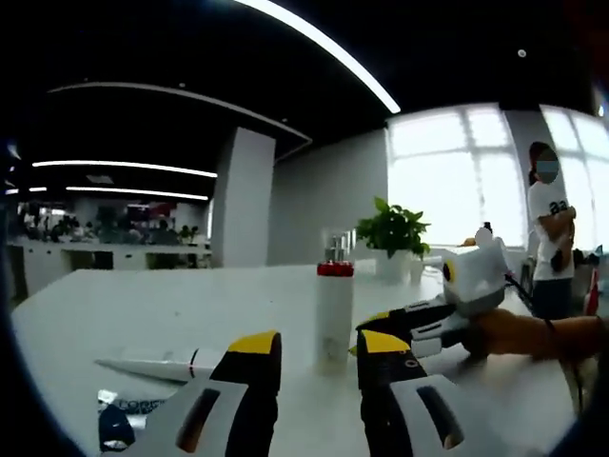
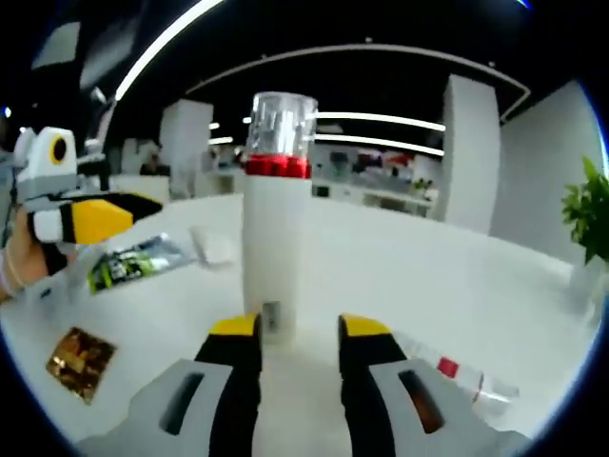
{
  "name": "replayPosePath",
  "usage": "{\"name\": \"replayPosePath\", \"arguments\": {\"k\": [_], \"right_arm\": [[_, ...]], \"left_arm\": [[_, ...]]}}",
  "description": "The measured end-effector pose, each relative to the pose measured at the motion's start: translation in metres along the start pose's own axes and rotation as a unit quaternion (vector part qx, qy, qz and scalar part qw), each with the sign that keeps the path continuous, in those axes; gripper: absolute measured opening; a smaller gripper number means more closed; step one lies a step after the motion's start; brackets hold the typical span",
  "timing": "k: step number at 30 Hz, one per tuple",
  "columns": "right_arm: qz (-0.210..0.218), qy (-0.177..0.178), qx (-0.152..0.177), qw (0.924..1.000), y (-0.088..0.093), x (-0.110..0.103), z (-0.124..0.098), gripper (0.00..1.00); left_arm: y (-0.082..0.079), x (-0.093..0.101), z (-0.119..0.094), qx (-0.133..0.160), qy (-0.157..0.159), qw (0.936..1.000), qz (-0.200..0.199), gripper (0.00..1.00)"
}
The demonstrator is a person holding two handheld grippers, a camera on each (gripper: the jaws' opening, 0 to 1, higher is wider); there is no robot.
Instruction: Arrange the skincare products in the storage area until every visible bottle or jar stands upright without overlapping.
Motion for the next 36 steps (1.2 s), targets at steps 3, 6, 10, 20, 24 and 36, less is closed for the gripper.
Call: {"name": "replayPosePath", "arguments": {"k": [3, 6, 10, 20, 24, 36], "right_arm": [[0.024, -0.029, 0.005, 0.9993, 0.002, -0.007, 0.008, 0.34], [0.015, -0.078, 0.008, 0.9968, 0.003, -0.022, 0.014, 0.37], [-0.010, -0.093, -0.008, 0.9956, 0.004, -0.036, 0.018, 0.40], [-0.019, -0.135, 0.015, 0.9906, -0.014, -0.067, 0.008, 0.30], [-0.024, -0.099, 0.020, 0.9946, -0.015, -0.056, 0.019, 0.33], [-0.028, -0.071, -0.005, 0.9970, -0.007, -0.045, 0.048, 0.30]], "left_arm": [[-0.001, 0.002, -0.002, 0.002, 0.002, 0.9998, 0.019, 0.32], [-0.002, -0.001, -0.002, 0.003, -0.004, 0.9994, 0.033, 0.32], [0.001, -0.007, -0.001, 0.000, -0.008, 0.9997, 0.021, 0.32], [-0.006, -0.019, -0.008, 0.020, -0.031, 0.9993, 0.001, 0.32], [-0.009, -0.025, -0.009, 0.028, -0.040, 0.9987, -0.013, 0.31], [-0.012, -0.029, -0.010, 0.035, -0.051, 0.9977, -0.026, 0.31]]}}
Point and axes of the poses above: the point that each gripper's makers call its tool centre point, and the gripper's own axes: z roughly forward along the fingers, x roughly to its right, y roughly out of its underside, the point moved 3 cm from there along -z, roughly backward along the fingers, and after that the axes turned 7 degrees about x, right-handed, at the moved point
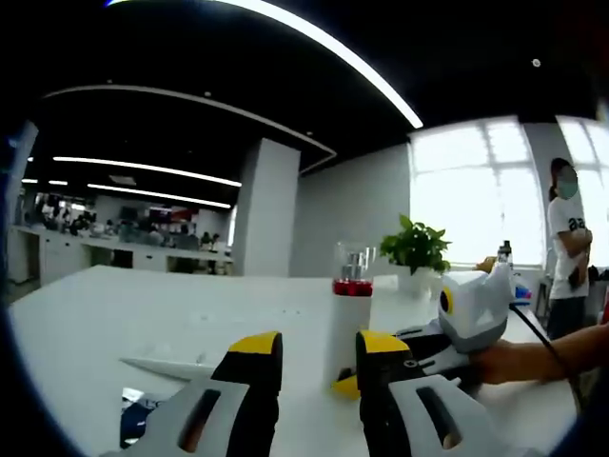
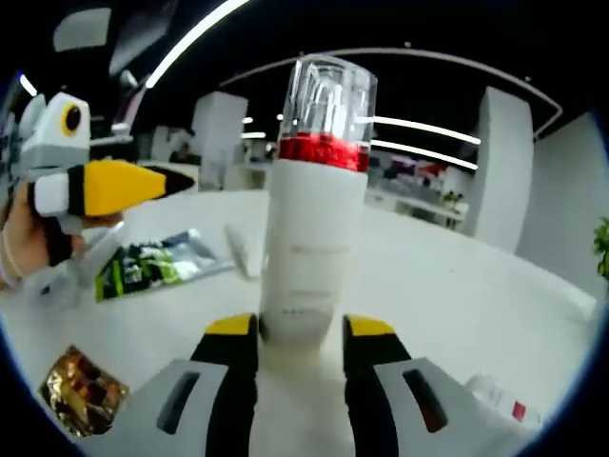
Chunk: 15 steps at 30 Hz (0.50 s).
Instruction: Arrange the skincare products in the storage area until every visible bottle or jar stands upright without overlapping.
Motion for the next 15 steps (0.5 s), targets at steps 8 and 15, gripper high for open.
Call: {"name": "replayPosePath", "arguments": {"k": [8, 15], "right_arm": [[0.021, 0.054, -0.035, 0.9977, 0.002, 0.007, -0.007, 0.28], [0.039, 0.164, -0.052, 0.9844, 0.009, 0.040, -0.009, 0.28]], "left_arm": [[0.000, 0.005, 0.001, -0.001, 0.000, 1.0000, 0.007, 0.31], [-0.001, 0.004, 0.000, 0.000, -0.002, 1.0000, 0.005, 0.31]]}}
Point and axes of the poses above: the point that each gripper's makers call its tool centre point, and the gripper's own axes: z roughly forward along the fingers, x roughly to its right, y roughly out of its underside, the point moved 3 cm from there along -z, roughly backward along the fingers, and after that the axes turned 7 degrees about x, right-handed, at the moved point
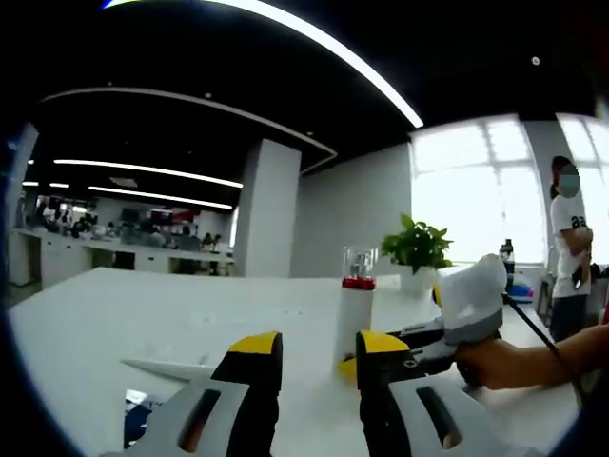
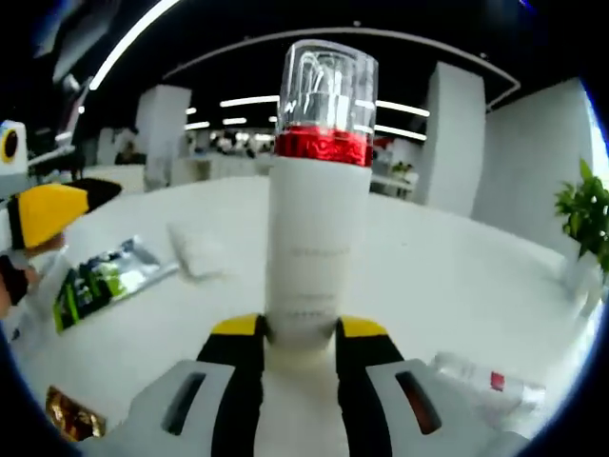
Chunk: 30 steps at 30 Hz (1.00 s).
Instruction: Arrange the skincare products in the storage area until every visible bottle or jar stands upright without overlapping.
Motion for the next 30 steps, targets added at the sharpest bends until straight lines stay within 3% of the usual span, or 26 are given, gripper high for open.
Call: {"name": "replayPosePath", "arguments": {"k": [7, 14, 19, 20, 22, 24, 27, 28, 30], "right_arm": [[0.019, 0.067, 0.002, 0.9975, 0.001, 0.027, 0.015, 0.28], [0.025, 0.096, 0.001, 0.9950, 0.000, 0.031, 0.025, 0.28], [0.029, 0.073, 0.002, 0.9969, -0.001, 0.026, 0.026, 0.28], [0.037, 0.059, 0.007, 0.9975, -0.002, 0.024, 0.026, 0.32], [0.049, 0.035, 0.008, 0.9981, -0.001, 0.021, 0.026, 0.49], [0.046, 0.018, 0.001, 0.9988, 0.001, 0.022, 0.027, 0.55], [0.013, 0.015, -0.015, 0.9997, 0.005, 0.027, 0.024, 0.31], [0.010, 0.003, -0.019, 0.9998, 0.006, 0.024, 0.023, 0.28], [0.018, 0.011, -0.021, 0.9996, 0.007, 0.026, 0.024, 0.26]], "left_arm": [[-0.001, -0.002, -0.001, 0.002, -0.003, 1.0000, -0.003, 0.31], [-0.001, -0.003, 0.000, 0.002, -0.002, 0.9999, -0.010, 0.31], [-0.005, -0.009, -0.003, 0.010, -0.008, 0.9998, -0.018, 0.31], [-0.005, -0.010, -0.003, 0.012, -0.008, 0.9997, -0.021, 0.31], [-0.006, -0.011, -0.003, 0.014, -0.008, 0.9995, -0.028, 0.31], [-0.006, -0.011, -0.003, 0.014, -0.008, 0.9994, -0.030, 0.31], [-0.005, -0.009, -0.002, 0.010, -0.008, 0.9998, -0.014, 0.31], [-0.005, -0.009, -0.002, 0.010, -0.008, 0.9999, -0.010, 0.31], [-0.006, -0.009, -0.003, 0.010, -0.009, 0.9999, -0.004, 0.31]]}}
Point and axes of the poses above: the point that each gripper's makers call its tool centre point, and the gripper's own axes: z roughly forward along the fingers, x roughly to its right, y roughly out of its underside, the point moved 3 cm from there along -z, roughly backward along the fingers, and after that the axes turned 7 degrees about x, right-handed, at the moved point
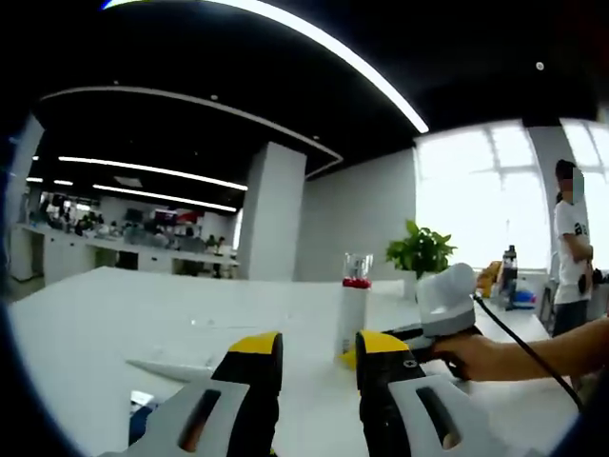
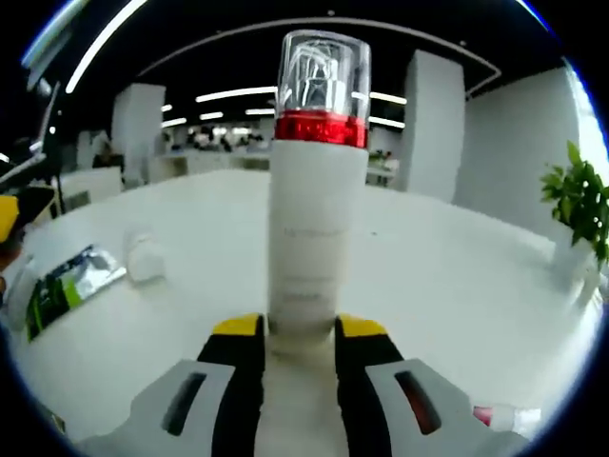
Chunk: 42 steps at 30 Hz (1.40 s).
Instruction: Arrange the skincare products in the storage area until every visible bottle or jar stands upright without overlapping.
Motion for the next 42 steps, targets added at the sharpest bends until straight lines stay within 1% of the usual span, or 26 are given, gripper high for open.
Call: {"name": "replayPosePath", "arguments": {"k": [3, 7, 9, 12, 16, 18, 19, 20, 21, 22, 23, 25, 27, 28, 30, 32, 34, 35, 36, 37, 38, 39, 40, 42], "right_arm": [[0.015, 0.011, -0.005, 0.9998, 0.001, 0.000, -0.001, 0.26], [0.033, 0.049, -0.023, 0.9980, 0.001, -0.001, 0.000, 0.26], [0.036, 0.066, -0.024, 0.9968, 0.000, -0.002, 0.003, 0.26], [0.055, 0.091, -0.025, 0.9940, -0.001, -0.003, 0.007, 0.26], [0.056, 0.091, -0.021, 0.9941, -0.001, -0.007, 0.007, 0.26], [0.089, 0.069, -0.002, 0.9937, -0.002, -0.012, 0.007, 0.26], [0.106, 0.060, 0.004, 0.9926, -0.003, -0.013, 0.006, 0.28], [0.119, 0.054, 0.014, 0.9913, -0.004, -0.014, 0.005, 0.35], [0.119, 0.049, 0.022, 0.9914, -0.006, -0.013, 0.004, 0.46], [0.115, 0.047, 0.023, 0.9919, -0.007, -0.012, 0.002, 0.52], [0.102, 0.042, 0.023, 0.9936, -0.009, -0.012, 0.000, 0.56], [0.078, 0.034, 0.015, 0.9962, -0.009, -0.011, -0.003, 0.55], [0.056, 0.019, 0.016, 0.9981, -0.012, -0.012, -0.007, 0.55], [0.053, -0.003, 0.022, 0.9983, -0.013, -0.017, -0.010, 0.56], [0.068, -0.028, 0.031, 0.9968, -0.013, -0.022, -0.017, 0.62], [0.079, -0.043, 0.031, 0.9955, -0.012, -0.022, -0.025, 0.66], [0.081, -0.053, 0.040, 0.9945, -0.013, -0.022, -0.033, 0.70], [0.079, -0.063, 0.050, 0.9936, -0.016, -0.024, -0.037, 0.73], [0.079, -0.070, 0.056, 0.9928, -0.021, -0.019, -0.029, 0.75], [0.077, -0.082, 0.067, 0.9914, -0.024, -0.021, -0.032, 0.77], [0.071, -0.106, 0.089, 0.9878, -0.030, -0.027, -0.037, 0.79], [0.070, -0.117, 0.097, 0.9859, -0.033, -0.030, -0.039, 0.80], [0.064, -0.164, 0.131, 0.9757, -0.042, -0.044, -0.053, 0.83], [0.068, -0.203, 0.159, 0.9638, -0.051, -0.057, -0.067, 0.92]], "left_arm": [[0.000, -0.001, 0.000, 0.000, -0.002, 1.0000, 0.004, 0.31], [0.001, -0.001, 0.000, -0.001, -0.001, 1.0000, 0.002, 0.31], [0.000, -0.002, 0.000, -0.001, -0.002, 1.0000, 0.003, 0.31], [-0.001, -0.003, 0.000, 0.003, -0.003, 1.0000, 0.000, 0.31], [-0.002, -0.004, -0.001, 0.005, -0.005, 1.0000, -0.004, 0.31], [-0.002, -0.005, 0.000, 0.006, -0.005, 0.9999, -0.010, 0.31], [-0.002, -0.005, 0.000, 0.006, -0.005, 0.9999, -0.011, 0.31], [-0.002, -0.005, 0.000, 0.006, -0.005, 0.9999, -0.013, 0.31], [-0.003, -0.004, 0.000, 0.007, -0.005, 0.9999, -0.013, 0.31], [-0.003, -0.004, 0.000, 0.008, -0.005, 0.9999, -0.013, 0.31], [-0.004, -0.004, -0.001, 0.008, -0.005, 0.9999, -0.012, 0.31], [-0.005, -0.005, -0.001, 0.011, -0.006, 0.9998, -0.012, 0.31], [-0.006, -0.006, -0.002, 0.014, -0.009, 0.9998, -0.013, 0.31], [-0.007, -0.007, -0.002, 0.016, -0.011, 0.9997, -0.015, 0.31], [-0.008, -0.009, -0.003, 0.018, -0.015, 0.9995, -0.018, 0.31], [-0.010, -0.012, -0.004, 0.022, -0.024, 0.9992, -0.021, 0.32], [-0.012, -0.015, -0.004, 0.028, -0.033, 0.9989, -0.021, 0.34], [-0.013, -0.016, -0.005, 0.029, -0.035, 0.9987, -0.021, 0.36], [-0.014, -0.018, -0.005, 0.031, -0.040, 0.9985, -0.021, 0.37], [-0.015, -0.019, -0.006, 0.033, -0.043, 0.9983, -0.021, 0.39], [-0.016, -0.020, -0.006, 0.035, -0.046, 0.9981, -0.022, 0.41], [-0.017, -0.021, -0.006, 0.036, -0.047, 0.9980, -0.023, 0.42], [-0.018, -0.022, -0.006, 0.040, -0.049, 0.9976, -0.027, 0.44], [-0.020, -0.023, -0.007, 0.045, -0.051, 0.9972, -0.032, 0.47]]}}
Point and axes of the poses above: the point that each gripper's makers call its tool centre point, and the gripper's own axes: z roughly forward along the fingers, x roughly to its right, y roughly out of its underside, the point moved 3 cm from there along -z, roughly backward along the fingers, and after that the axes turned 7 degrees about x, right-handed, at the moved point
